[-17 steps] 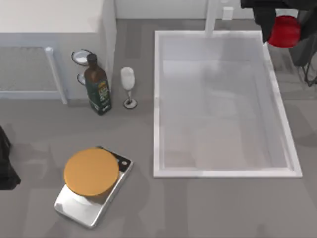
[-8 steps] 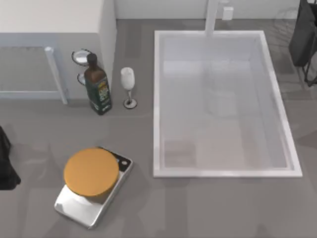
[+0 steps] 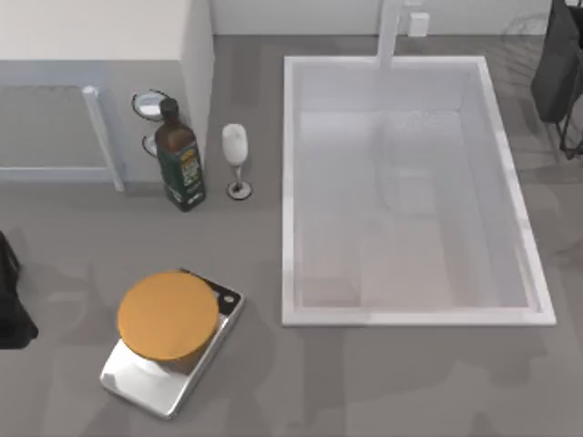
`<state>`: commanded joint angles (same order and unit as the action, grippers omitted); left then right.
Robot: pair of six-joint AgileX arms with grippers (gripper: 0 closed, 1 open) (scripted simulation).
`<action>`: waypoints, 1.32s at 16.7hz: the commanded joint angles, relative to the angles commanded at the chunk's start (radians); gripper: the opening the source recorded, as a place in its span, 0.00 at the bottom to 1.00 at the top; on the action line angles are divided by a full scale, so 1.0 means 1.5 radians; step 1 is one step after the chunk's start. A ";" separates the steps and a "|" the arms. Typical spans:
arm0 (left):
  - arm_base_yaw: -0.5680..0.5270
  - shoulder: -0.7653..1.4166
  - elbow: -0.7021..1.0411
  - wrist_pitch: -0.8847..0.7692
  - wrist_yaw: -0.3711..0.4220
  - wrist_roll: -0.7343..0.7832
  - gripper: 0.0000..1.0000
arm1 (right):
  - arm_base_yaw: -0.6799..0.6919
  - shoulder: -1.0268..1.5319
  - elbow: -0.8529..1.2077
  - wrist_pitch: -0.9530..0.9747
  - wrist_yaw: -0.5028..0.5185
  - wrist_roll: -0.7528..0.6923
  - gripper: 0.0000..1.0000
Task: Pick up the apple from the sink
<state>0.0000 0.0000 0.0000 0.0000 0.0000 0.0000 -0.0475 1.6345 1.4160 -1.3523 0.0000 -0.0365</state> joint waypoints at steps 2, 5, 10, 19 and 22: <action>0.000 0.000 0.000 0.000 0.000 0.000 1.00 | 0.000 0.000 0.000 0.000 0.000 0.000 0.00; 0.000 0.000 0.000 0.000 0.000 0.000 1.00 | 0.003 0.004 -0.009 0.009 0.000 0.002 0.00; 0.000 0.000 0.000 0.000 0.000 0.000 1.00 | 0.003 0.028 -0.119 0.150 0.000 0.003 0.00; 0.000 0.000 0.000 0.000 0.000 0.000 1.00 | 0.003 0.055 -0.237 0.292 0.000 0.004 0.00; 0.000 0.000 0.000 0.000 0.000 0.000 1.00 | 0.003 0.055 -0.237 0.292 0.000 0.004 0.15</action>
<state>0.0000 0.0000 0.0000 0.0000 0.0000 0.0000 -0.0427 1.7169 1.0609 -0.9148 0.0002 -0.0304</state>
